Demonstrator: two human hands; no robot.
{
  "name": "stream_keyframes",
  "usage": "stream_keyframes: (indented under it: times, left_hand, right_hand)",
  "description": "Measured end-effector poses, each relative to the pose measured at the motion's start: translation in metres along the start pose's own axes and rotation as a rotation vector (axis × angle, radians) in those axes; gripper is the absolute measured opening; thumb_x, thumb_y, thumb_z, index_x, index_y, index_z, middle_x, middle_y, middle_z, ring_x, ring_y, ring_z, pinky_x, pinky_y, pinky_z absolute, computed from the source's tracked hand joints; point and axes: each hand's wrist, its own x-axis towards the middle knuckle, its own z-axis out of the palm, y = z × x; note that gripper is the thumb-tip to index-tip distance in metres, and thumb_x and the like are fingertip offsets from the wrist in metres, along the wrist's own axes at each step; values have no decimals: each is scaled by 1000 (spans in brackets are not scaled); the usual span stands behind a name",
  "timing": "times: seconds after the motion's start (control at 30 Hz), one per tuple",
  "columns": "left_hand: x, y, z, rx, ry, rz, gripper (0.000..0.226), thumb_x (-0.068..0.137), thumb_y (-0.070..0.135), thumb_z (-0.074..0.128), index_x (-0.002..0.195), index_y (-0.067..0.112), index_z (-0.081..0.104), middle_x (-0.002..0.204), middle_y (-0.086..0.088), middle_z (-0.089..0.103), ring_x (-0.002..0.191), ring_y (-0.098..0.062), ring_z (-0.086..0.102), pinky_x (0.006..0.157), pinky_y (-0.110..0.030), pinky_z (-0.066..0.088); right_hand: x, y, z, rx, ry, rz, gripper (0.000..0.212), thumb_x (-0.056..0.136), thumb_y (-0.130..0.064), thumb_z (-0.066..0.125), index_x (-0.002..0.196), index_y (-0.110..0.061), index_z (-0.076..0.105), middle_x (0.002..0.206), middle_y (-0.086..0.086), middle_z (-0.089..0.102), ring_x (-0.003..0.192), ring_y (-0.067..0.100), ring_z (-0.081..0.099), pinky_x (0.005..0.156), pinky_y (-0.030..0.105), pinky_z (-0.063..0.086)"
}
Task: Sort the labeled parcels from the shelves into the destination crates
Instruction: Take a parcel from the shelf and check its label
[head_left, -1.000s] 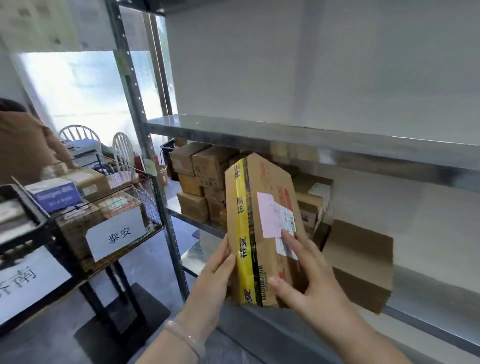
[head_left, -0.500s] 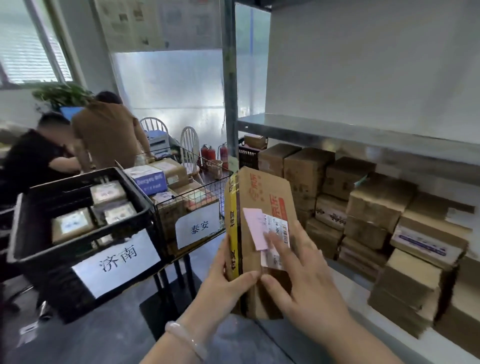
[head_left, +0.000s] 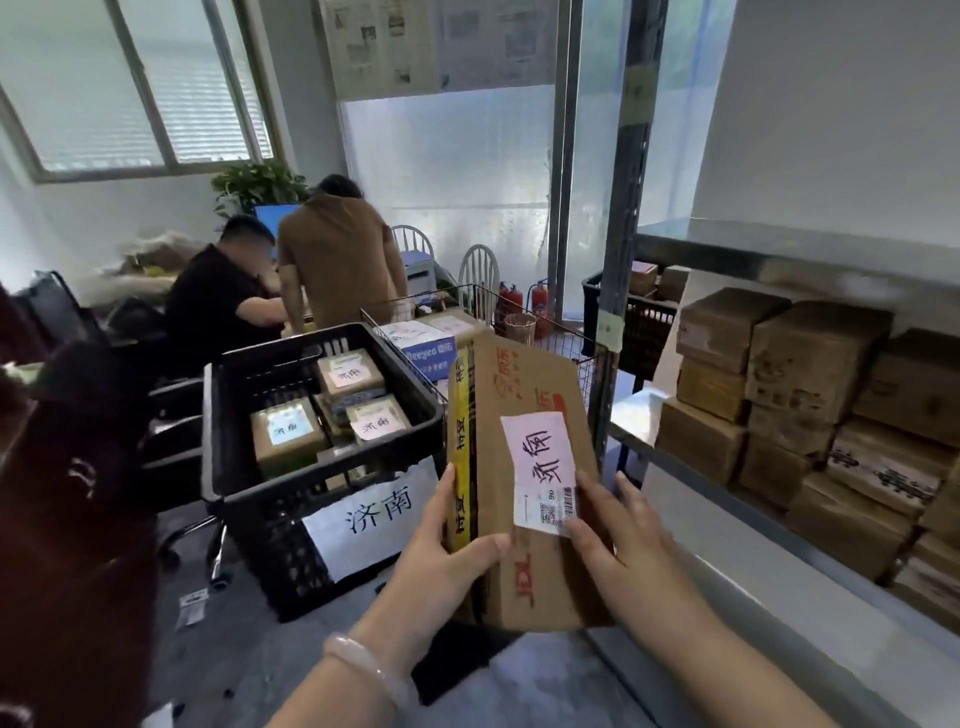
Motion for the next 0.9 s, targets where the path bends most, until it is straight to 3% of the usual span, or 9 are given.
stream_keyframes:
  times: [0.13,0.27,0.37,0.47,0.53,0.67,0.73,0.9]
  left_hand:
    - [13,4,-23,-47,36,-40,98,68,39,82,143,63,23,130,6,60,103,-12,70,83,-34,60]
    - [35,4,-40,-107,71,-44,92,66,43,83,136,70,30,128,6,64,106,-18,70,87,-41,59]
    - [58,7,-53,-79,132,-31,88,65,50,80,132,74,29,125,10,65,110,-19,68,86,-39,59]
    - [88,16,-66,0,234,-14,102,59,59,77,146,59,25,145,6,45,124,-19,56,97,-42,55]
    - [108,25,-75,46,290,-13,103,55,64,75,146,56,27,146,9,37,125,-17,53,96,-42,55]
    - [145,41,-90,-9,355,-22,81,58,59,78,122,76,32,144,4,41,115,-22,63,83,-39,61]
    - [161,47,-101,-34,417,-17,77,59,56,78,119,78,35,143,4,42,111,-23,66,80,-37,61]
    - [189,43,-133,35,572,-39,107,58,53,78,148,59,21,148,-5,42,123,-27,57,99,-45,53]
  right_hand:
    - [27,-12,16,155,-109,-53,71,73,-80,42,135,-72,9,157,-22,2,145,14,13,113,46,24]
    - [63,-25,25,285,-162,-140,72,71,-76,51,131,-77,12,140,-23,30,119,-9,36,98,27,36]
    - [97,-34,35,317,-166,-176,69,76,-69,55,133,-74,16,134,-19,37,115,-8,40,100,32,41]
    - [140,-43,43,312,-165,-240,67,83,-60,59,139,-66,22,134,-20,42,123,3,44,104,36,41]
    - [171,-49,47,325,-175,-284,65,84,-58,60,139,-64,26,133,-23,45,124,3,46,102,32,43]
    - [235,-66,57,324,-243,-328,63,82,-62,61,136,-68,27,137,-19,47,121,5,50,100,41,49]
    - [265,-78,63,283,-267,-351,64,81,-64,59,135,-70,25,135,-19,46,118,5,50,98,38,48]
    - [322,-116,102,106,-307,-505,69,81,-70,52,141,-64,16,130,-27,38,111,-3,35,87,26,34]
